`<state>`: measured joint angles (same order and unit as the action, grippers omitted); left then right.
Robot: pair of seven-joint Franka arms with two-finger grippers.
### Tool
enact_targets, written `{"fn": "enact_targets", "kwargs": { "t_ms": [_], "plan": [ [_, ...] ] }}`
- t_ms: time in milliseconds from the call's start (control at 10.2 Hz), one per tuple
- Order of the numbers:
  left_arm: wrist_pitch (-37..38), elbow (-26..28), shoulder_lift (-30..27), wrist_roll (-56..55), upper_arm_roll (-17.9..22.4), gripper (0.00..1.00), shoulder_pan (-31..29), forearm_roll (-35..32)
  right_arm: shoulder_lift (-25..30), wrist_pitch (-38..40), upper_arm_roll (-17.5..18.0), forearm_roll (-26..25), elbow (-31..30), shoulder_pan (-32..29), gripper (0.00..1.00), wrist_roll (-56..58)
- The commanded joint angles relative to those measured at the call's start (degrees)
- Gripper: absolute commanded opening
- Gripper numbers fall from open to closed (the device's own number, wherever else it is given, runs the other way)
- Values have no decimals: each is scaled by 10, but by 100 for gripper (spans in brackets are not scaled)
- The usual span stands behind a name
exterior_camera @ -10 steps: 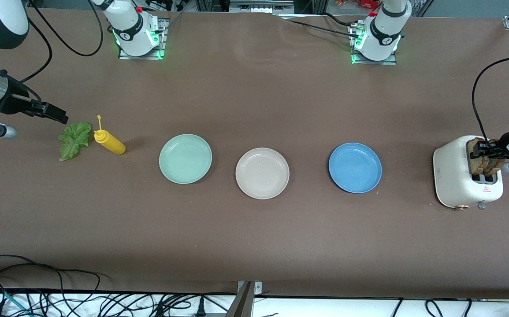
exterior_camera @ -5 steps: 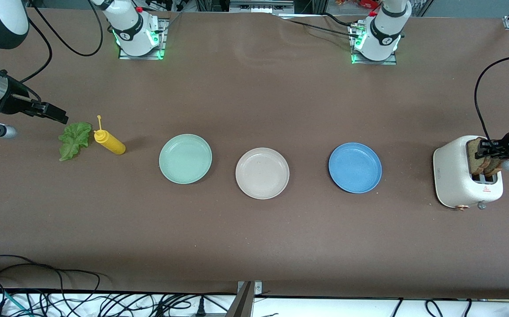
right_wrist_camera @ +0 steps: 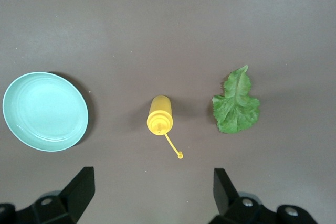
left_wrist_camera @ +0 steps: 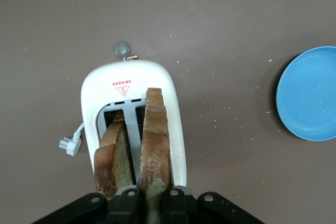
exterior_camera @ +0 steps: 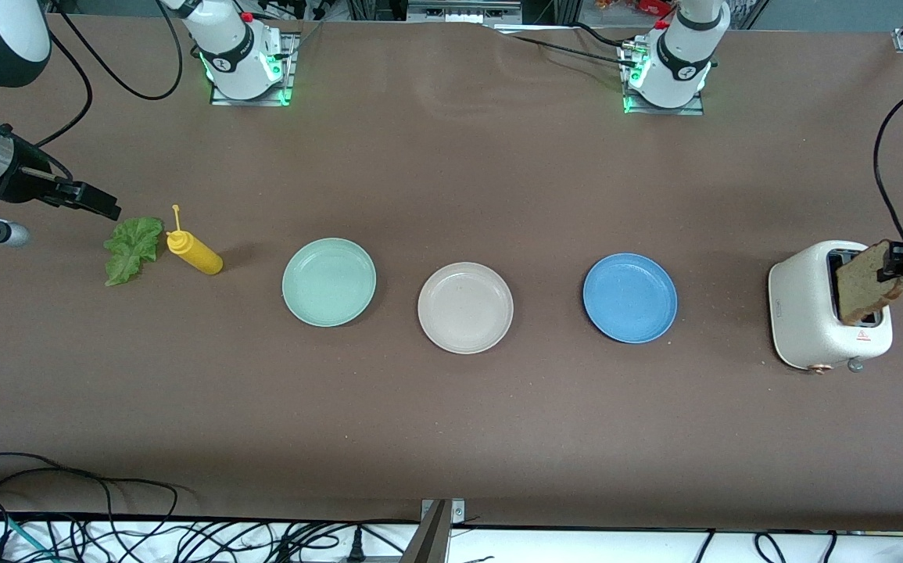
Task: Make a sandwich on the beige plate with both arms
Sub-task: 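Grasp the bread slice with the left gripper and lift it out, then carry the bread slice with the left gripper onto the beige plate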
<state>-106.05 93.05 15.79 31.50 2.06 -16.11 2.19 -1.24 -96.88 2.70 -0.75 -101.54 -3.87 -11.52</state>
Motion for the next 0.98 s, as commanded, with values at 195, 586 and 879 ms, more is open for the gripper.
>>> {"fn": "enact_targets", "kwargs": {
  "t_ms": [195, 586, 879],
  "plan": [
    [75, -45, 0, -35, 2, 0, 95, 17, -1, 3, -2, 8, 4, -2, 100, -3],
    [164, -56, 9, -97, -8, 0, 185, 109, -1, 4, -2, 8, 4, -3, 100, -1],
    [175, -59, 56, -159, -11, 0, 255, 221, -7, 2, -5, 8, 12, -6, 100, -2]
  ]
}}
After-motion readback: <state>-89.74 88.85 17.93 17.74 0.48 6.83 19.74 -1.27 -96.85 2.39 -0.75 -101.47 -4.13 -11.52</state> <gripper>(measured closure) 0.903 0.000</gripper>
